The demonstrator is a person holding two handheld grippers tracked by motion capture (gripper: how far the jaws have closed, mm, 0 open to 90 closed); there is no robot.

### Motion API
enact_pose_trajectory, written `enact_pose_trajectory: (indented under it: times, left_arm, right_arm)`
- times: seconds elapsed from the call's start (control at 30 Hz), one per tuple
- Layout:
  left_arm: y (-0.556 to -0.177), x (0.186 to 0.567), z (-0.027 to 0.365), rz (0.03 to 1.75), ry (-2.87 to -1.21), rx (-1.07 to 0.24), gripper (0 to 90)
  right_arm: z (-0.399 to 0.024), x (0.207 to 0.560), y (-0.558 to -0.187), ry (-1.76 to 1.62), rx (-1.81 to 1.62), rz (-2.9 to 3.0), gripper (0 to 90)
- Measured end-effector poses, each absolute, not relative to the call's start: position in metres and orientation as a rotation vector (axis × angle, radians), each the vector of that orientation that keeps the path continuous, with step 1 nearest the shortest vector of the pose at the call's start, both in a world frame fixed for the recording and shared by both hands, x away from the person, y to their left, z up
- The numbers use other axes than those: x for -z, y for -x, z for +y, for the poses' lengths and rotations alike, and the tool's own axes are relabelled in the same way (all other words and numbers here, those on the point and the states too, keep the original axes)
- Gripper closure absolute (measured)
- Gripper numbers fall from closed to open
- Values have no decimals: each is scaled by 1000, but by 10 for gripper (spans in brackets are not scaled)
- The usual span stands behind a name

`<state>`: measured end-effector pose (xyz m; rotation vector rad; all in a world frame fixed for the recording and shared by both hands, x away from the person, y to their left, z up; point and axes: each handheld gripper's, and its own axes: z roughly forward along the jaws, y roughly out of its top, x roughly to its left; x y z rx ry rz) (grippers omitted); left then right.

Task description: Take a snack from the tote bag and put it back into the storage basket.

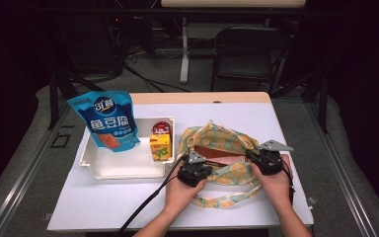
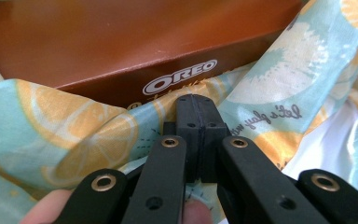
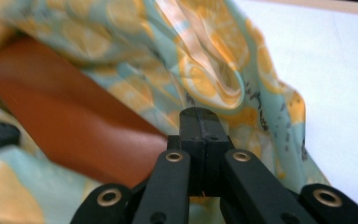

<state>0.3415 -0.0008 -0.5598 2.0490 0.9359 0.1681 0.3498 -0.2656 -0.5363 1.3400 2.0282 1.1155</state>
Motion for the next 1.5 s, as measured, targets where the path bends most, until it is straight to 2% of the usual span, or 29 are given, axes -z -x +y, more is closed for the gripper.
enact_pose_trajectory:
  times: [0.3, 0.5, 0.7, 0.97, 1.13, 1.5]
  left_arm:
    - [-339, 565, 2, 953, -2116, -221, 900]
    - [-334, 554, 15, 953, -2051, -197, 900]
    - [-325, 534, 10, 863, -1983, -148, 872]
    - [-330, 547, -9, 908, -2038, -138, 880]
    - [-337, 552, -11, 972, -2039, -180, 888]
    - [-352, 550, -10, 1000, -2035, -194, 900]
  right_arm:
    - [-284, 563, -340, -1454, -995, 2029, 900]
    - [-289, 547, -328, -1415, -1121, 1992, 900]
    - [-277, 525, -313, -1302, -1230, 1989, 900]
    - [-270, 523, -338, -1308, -1236, 2012, 900]
    - [-265, 529, -357, -1302, -1206, 2054, 900]
    - [-270, 530, -350, -1286, -1173, 2082, 900]
